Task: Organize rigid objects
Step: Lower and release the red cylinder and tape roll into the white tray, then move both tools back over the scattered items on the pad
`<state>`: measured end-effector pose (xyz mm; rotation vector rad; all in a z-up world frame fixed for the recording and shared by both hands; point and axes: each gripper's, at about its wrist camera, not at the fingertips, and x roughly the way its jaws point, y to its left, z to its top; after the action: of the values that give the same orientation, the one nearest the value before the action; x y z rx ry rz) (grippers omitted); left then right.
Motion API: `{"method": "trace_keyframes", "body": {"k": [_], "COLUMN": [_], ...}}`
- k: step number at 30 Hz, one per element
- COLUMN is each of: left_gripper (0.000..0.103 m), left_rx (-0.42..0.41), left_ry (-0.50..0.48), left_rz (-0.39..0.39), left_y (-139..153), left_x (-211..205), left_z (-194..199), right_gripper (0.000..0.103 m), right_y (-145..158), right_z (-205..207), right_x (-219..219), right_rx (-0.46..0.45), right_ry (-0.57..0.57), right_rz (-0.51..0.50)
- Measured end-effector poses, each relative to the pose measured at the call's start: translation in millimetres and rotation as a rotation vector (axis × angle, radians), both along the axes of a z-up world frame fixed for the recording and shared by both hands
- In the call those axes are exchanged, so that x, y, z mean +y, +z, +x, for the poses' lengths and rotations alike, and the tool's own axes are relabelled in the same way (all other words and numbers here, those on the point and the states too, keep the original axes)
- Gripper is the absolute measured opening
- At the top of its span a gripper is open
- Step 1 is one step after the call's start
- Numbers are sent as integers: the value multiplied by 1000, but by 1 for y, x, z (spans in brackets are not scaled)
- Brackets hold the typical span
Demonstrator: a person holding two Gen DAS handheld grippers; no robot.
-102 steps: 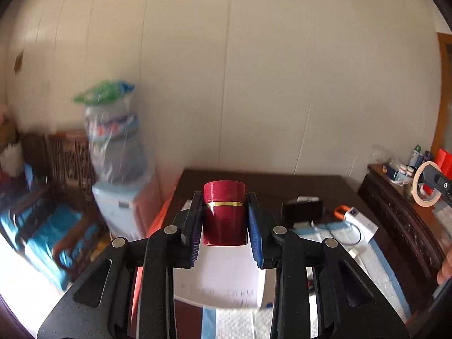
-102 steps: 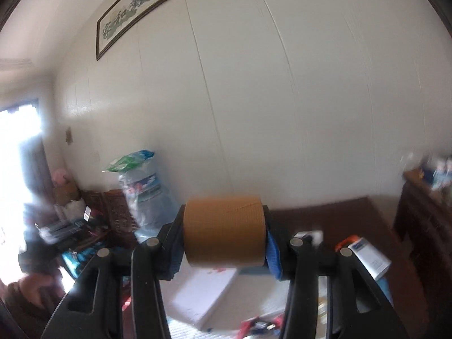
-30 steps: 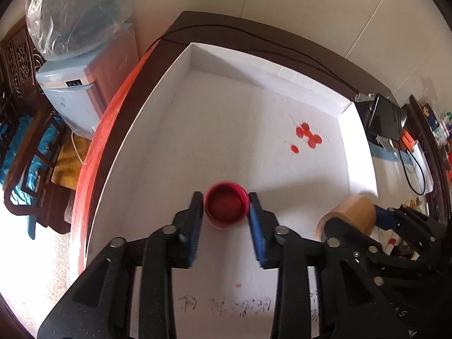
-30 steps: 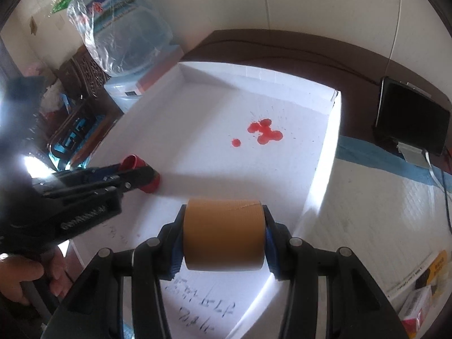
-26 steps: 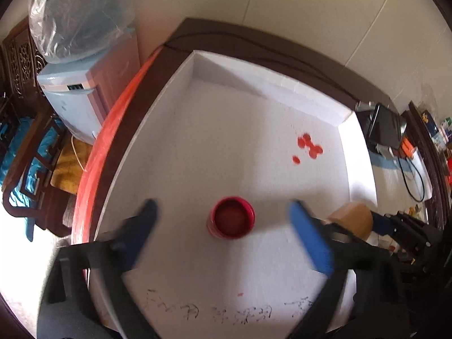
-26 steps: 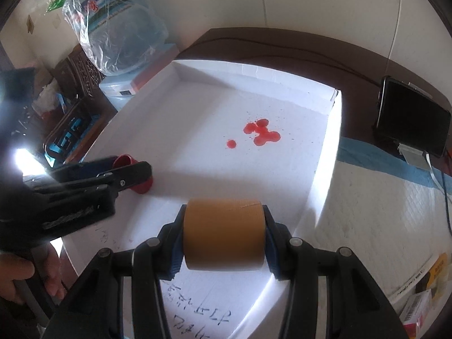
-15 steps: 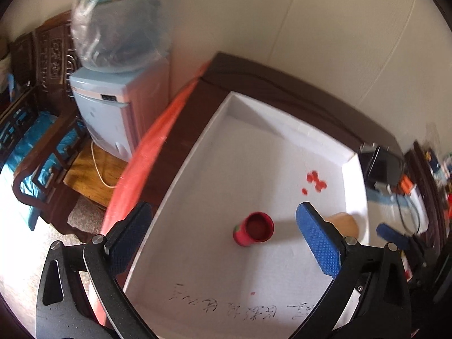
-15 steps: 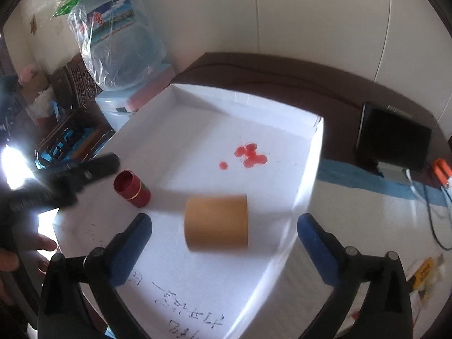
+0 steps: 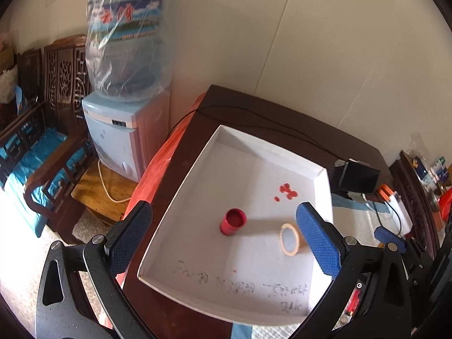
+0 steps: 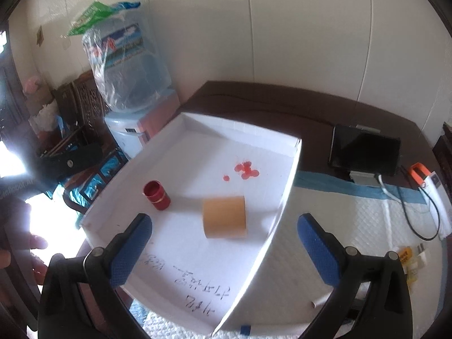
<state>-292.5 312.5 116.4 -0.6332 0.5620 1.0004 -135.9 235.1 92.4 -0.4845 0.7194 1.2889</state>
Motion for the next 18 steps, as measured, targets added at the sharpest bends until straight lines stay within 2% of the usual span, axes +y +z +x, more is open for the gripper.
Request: {"method": "trace_keyframes", "body": {"k": [9, 14, 18], "left_gripper": [103, 103, 103], "left_rx": [3, 17, 46], "left_ry": [-32, -68, -142], "left_rz": [61, 81, 66], "left_y": [29, 28, 17], "left_x": [-49, -77, -100], "left_z": [3, 10, 28], "right_gripper": [103, 103, 103], "right_y": [23, 23, 21], "right_z": [0, 13, 34], "right_x": [-43, -67, -91], "right_rx": [16, 40, 47], "right_ry": [-37, -69, -126], "right_rz": [76, 91, 102]}}
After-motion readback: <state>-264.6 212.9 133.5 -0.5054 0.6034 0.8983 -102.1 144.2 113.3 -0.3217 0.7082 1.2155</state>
